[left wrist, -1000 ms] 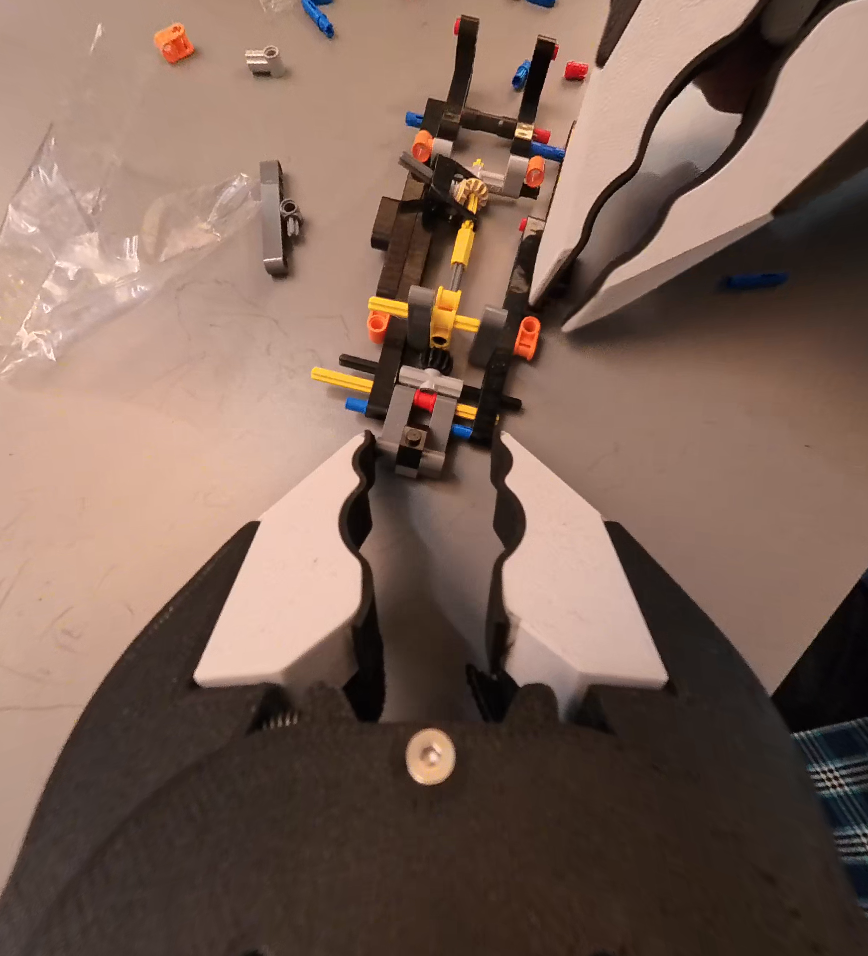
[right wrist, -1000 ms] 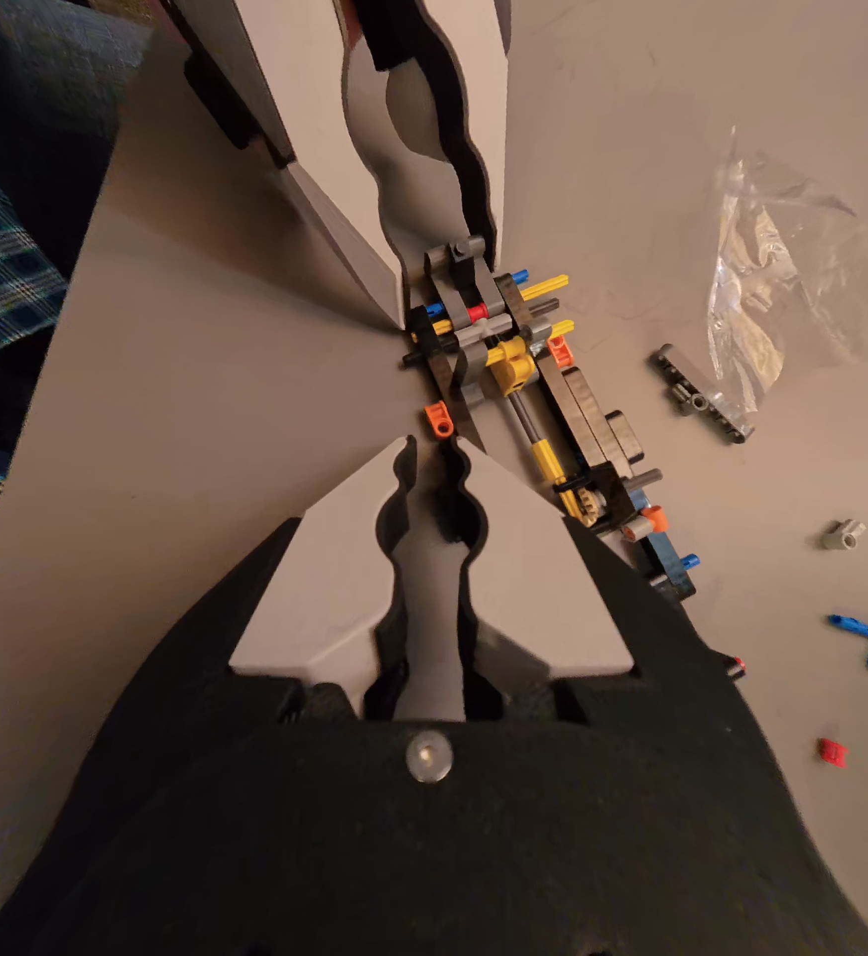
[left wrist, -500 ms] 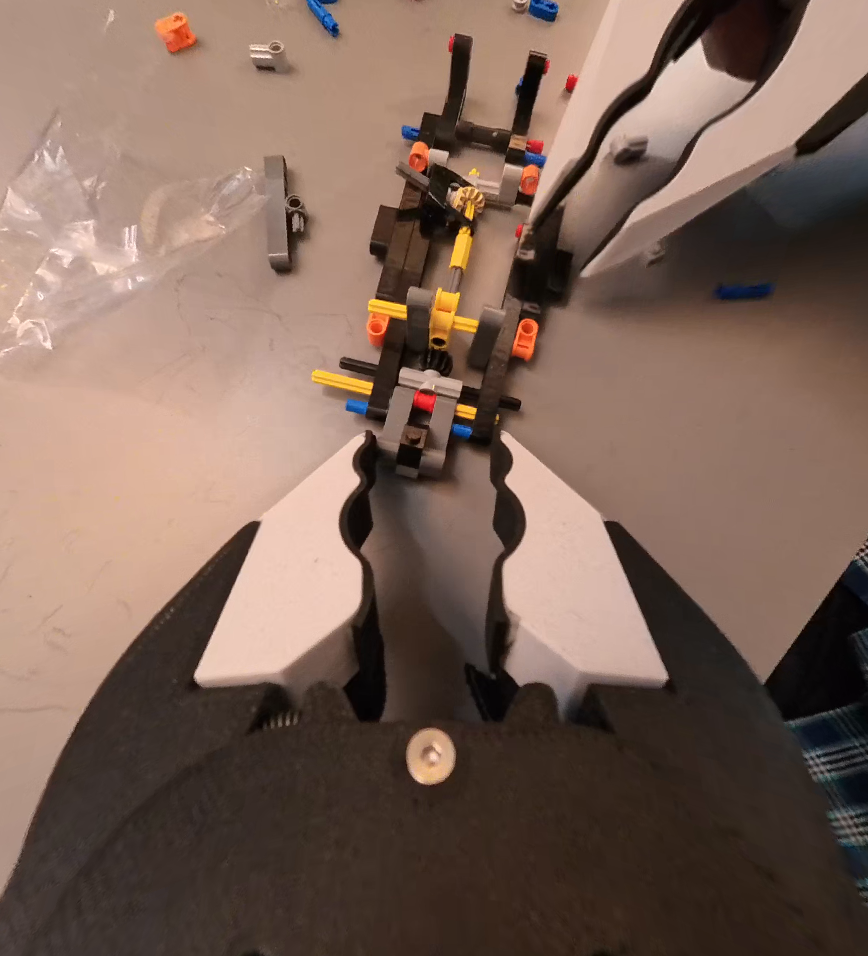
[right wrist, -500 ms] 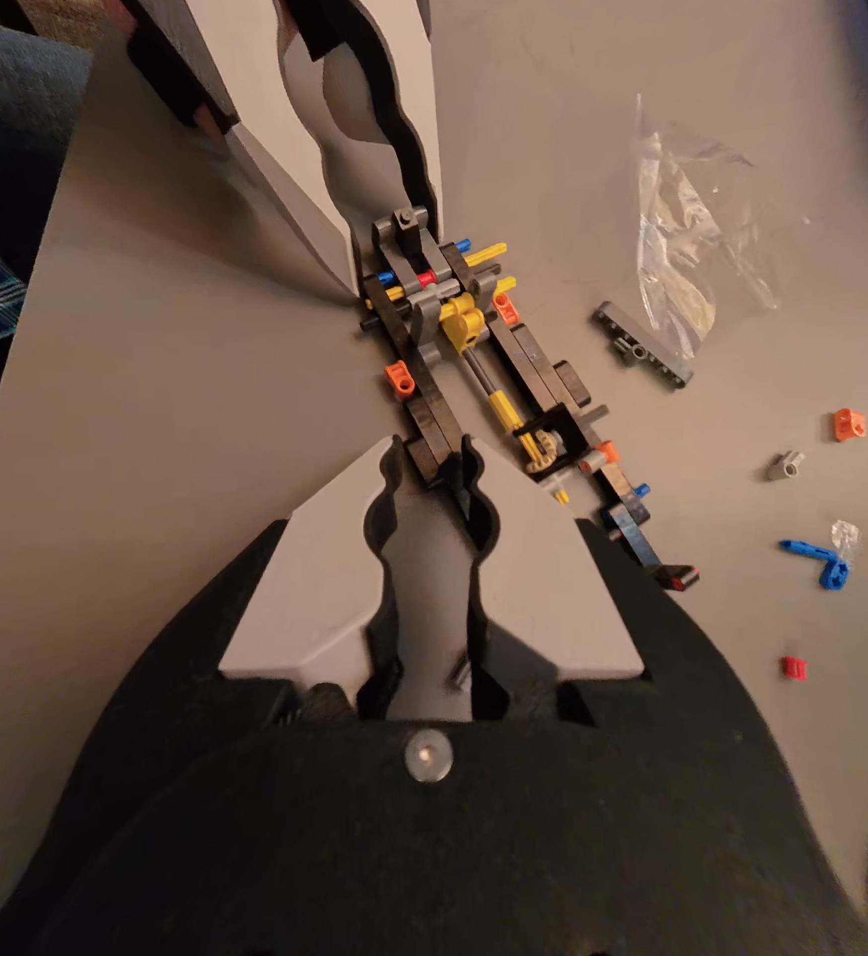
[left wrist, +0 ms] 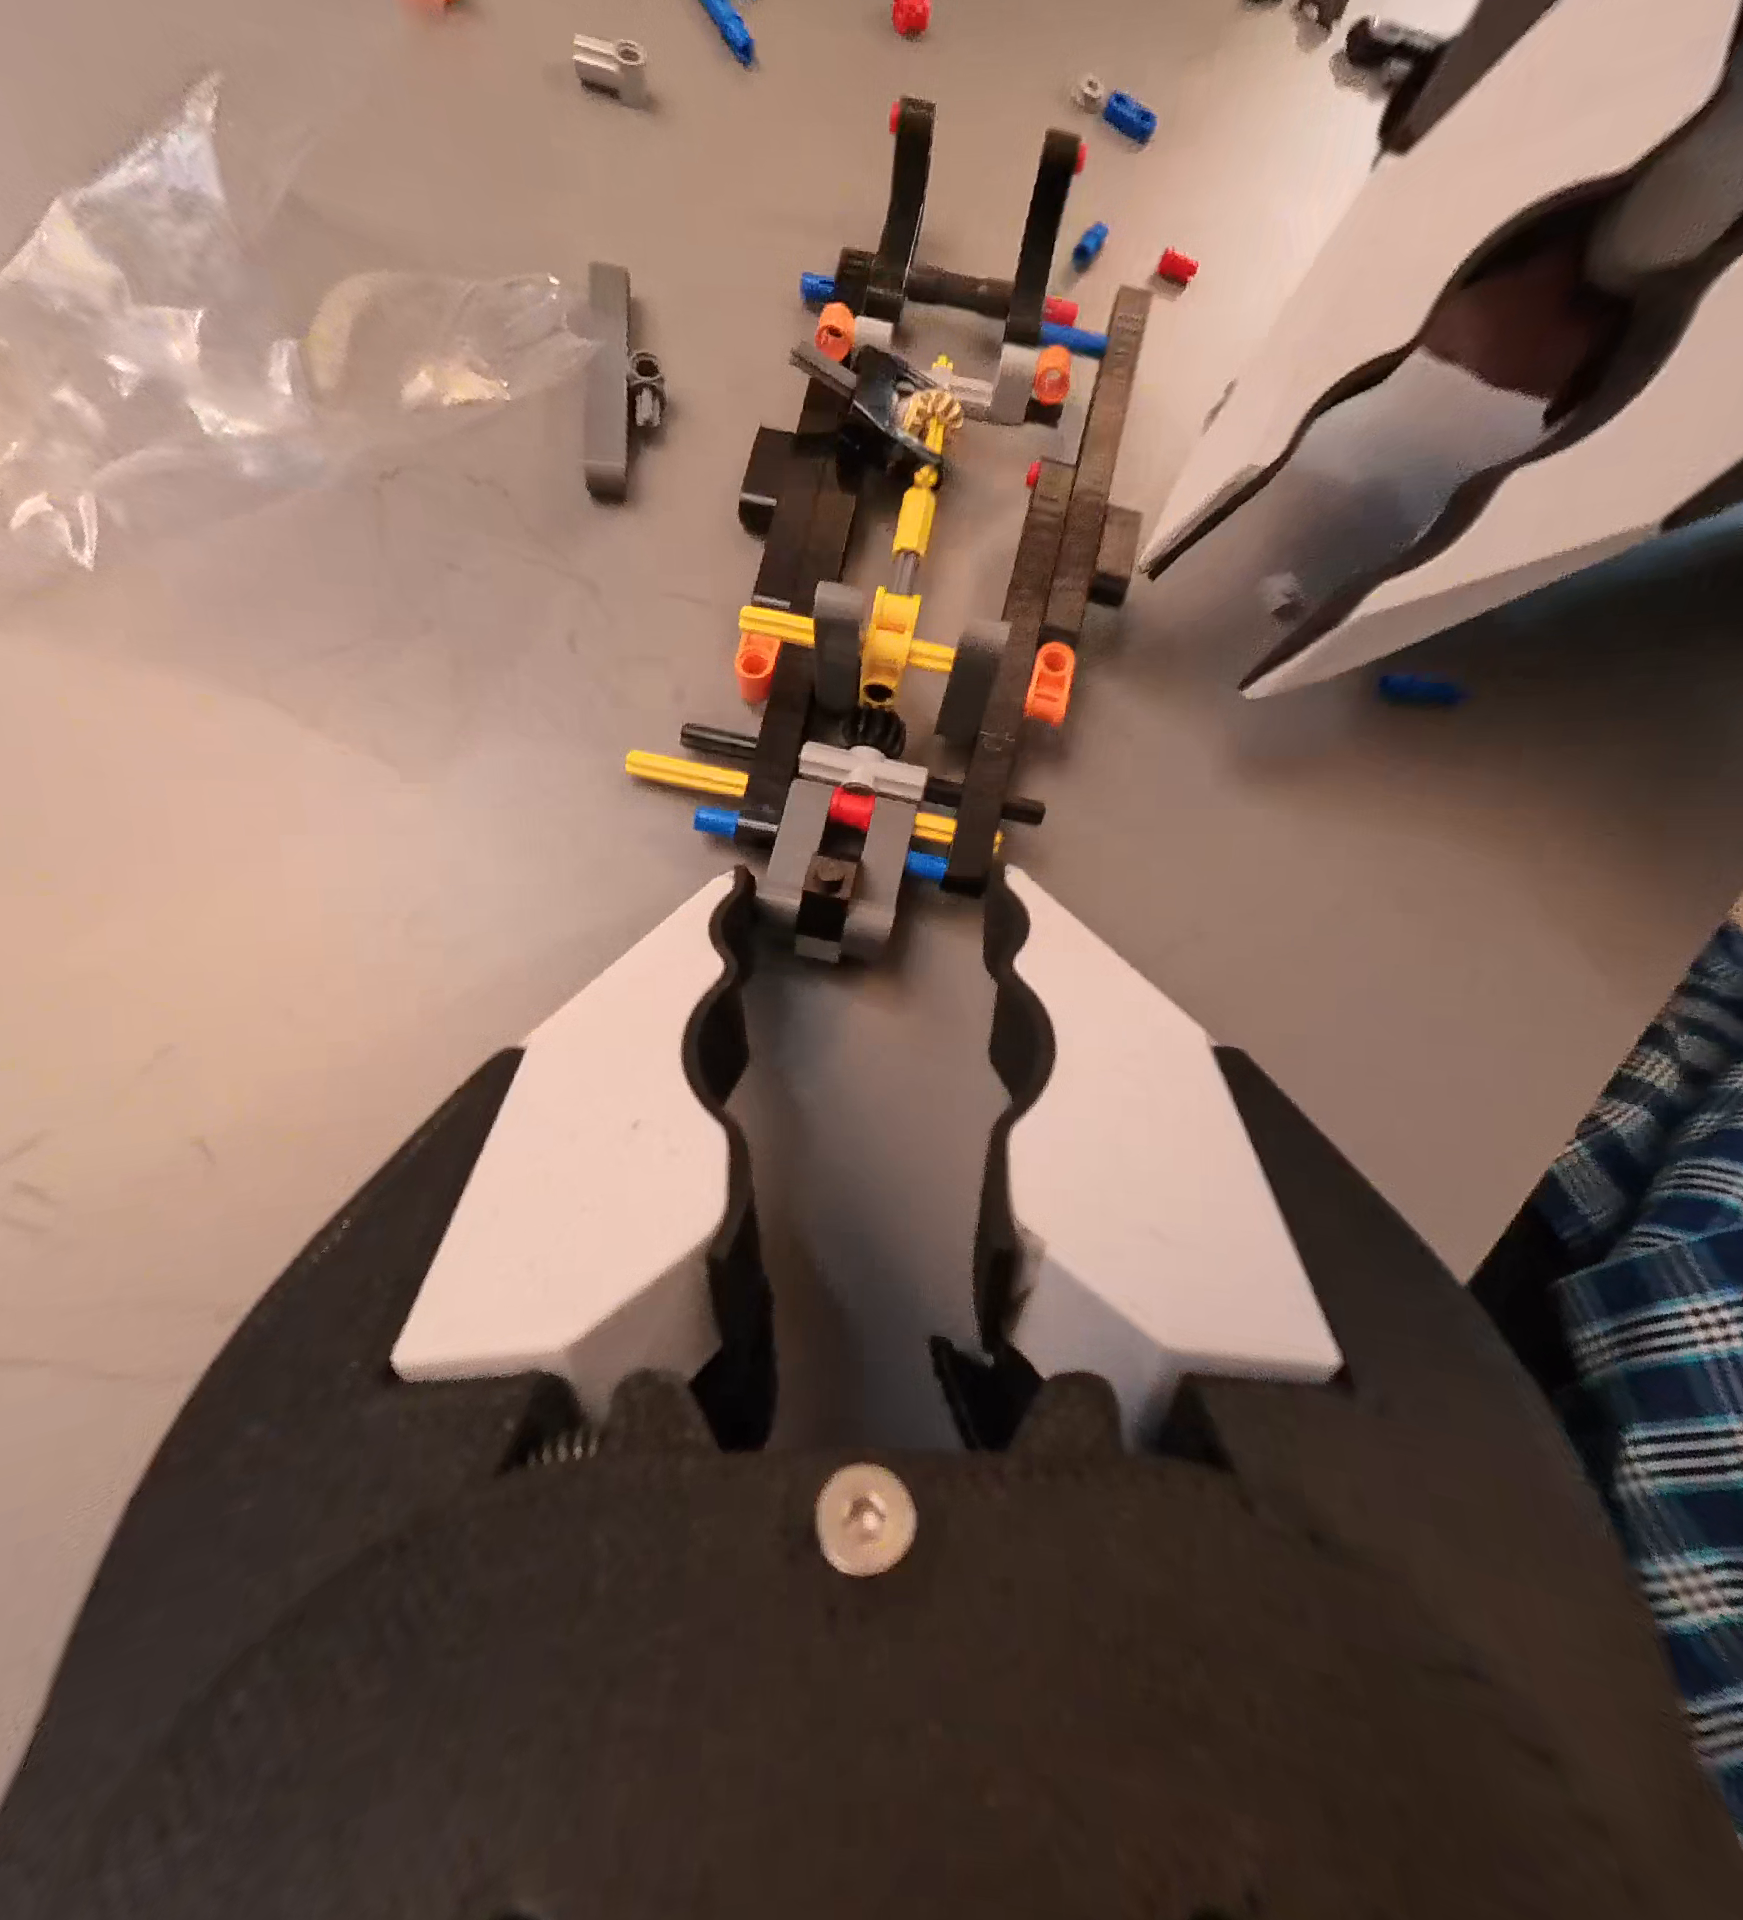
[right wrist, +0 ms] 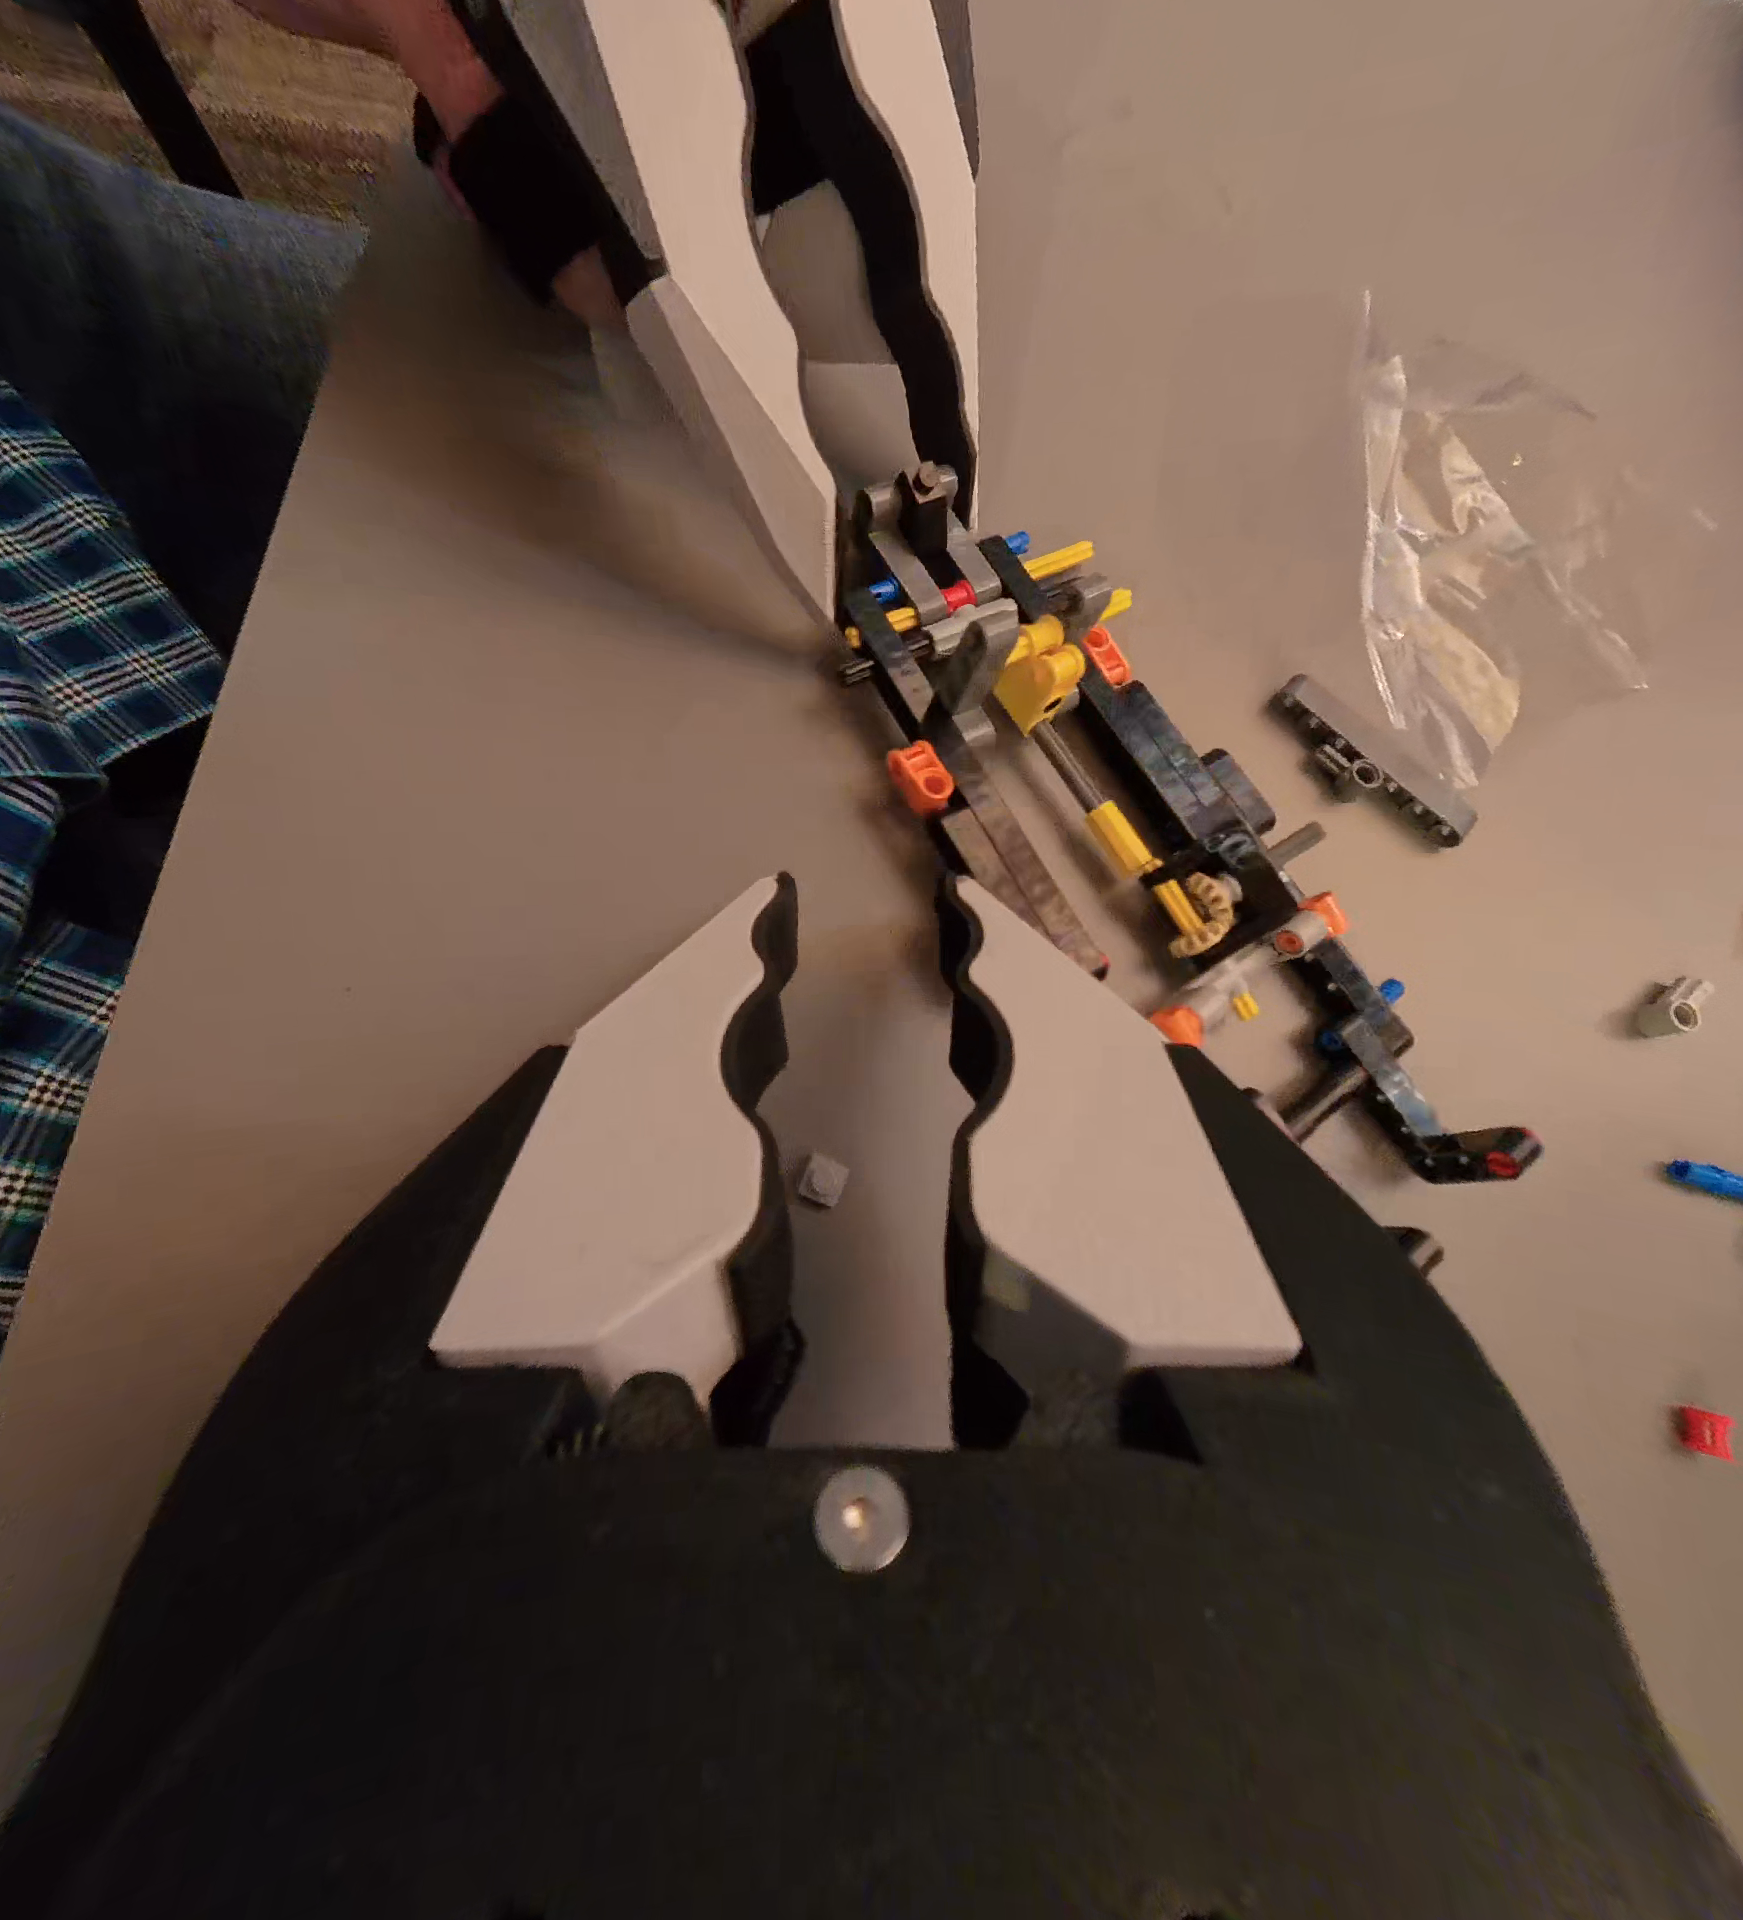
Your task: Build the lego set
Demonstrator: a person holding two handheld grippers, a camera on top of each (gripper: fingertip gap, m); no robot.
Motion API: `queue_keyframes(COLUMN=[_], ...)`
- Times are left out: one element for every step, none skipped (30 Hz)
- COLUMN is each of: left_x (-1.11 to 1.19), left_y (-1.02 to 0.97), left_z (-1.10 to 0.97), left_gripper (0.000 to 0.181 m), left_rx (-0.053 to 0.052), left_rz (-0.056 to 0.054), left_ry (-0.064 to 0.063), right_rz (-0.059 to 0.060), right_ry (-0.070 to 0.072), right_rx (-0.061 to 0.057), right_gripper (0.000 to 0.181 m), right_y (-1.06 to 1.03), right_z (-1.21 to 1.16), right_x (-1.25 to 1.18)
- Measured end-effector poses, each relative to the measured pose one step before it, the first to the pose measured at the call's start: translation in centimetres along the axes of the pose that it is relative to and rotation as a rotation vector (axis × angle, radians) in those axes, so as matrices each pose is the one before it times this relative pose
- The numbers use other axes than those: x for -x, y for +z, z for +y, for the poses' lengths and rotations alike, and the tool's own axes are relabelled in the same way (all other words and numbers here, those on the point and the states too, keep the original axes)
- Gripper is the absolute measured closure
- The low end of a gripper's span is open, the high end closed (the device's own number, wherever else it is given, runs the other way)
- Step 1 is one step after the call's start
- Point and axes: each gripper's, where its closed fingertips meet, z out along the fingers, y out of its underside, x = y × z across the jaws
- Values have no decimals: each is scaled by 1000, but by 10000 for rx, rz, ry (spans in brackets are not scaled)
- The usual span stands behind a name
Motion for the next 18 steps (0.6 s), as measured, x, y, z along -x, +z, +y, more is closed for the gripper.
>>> queue_keyframes(left_x=[14, 13, 18, 33, 35, 57, 42, 14, 11, -23, -39, -87, -126, -118, -83, -112, -130, -118], left_y=[-59, -27, -13, 12, 11, 28, 34, 57, 71, 62, 54, 54, 40, 37, 81, 29, -2, 43], left_z=[-40, -18, -13, -10, -33, -63, -96, -114, -141, -210, -156, -158, -177, -154, 32, -109, -175, -35], left_gripper=[139, 139, 139, 139, 139, 139, 139, 139, 139, 139, 139, 140, 140, 140, 140, 140, 140, 140], left_rx=[-41, -14, -2, 4, -2, -36, -71, -97, -137, -205, -164, -134, -147, -140, -8, -109, -156, -51], left_rz=[75, 40, -1, -41, -68, -105, -129, -139, -166, -187, -195, -174, -155, -160, -164, -137, -126, -118], left_ry=[-214, -136, -65, -43, -57, -61, -81, -161, -212, -181, -159, -123, -108, -93, -76, -27, -16, 13], right_rz=[76, 23, -13, 74, 128, 42, -2, 9, -18, 2, -19, -21, 13, -31, -113, -132, -48, 38], right_ry=[-6, 13, 51, 118, 231, 353, 445, 481, 468, 464, 417, 353, 303, 288, 298, 285, 252, 183], right_rx=[-45, -37, -4, 34, 30, -28, -103, -157, -191, -145, -11, 46, -50, -51, 15, -52, -74, -61], right_gripper=[155, 155, 155, 156, 159, 162, 163, 165, 167, 168, 169, 168, 164, 163, 162, 162, 162, 161], right_y=[15, 32, 58, 71, 60, 51, 18, -6, -22, 23, 104, 177, 150, 133, 142, 133, 112, 77], right_z=[-87, -79, -5, 53, 63, -27, -130, -212, -255, -191, 2, 103, 10, 14, 74, -30, -38, -47], right_x=[-22, 34, 76, -96, -221, -179, -163, -210, -167, -234, -206, -217, -261, -189, -58, 4, -89, -186])
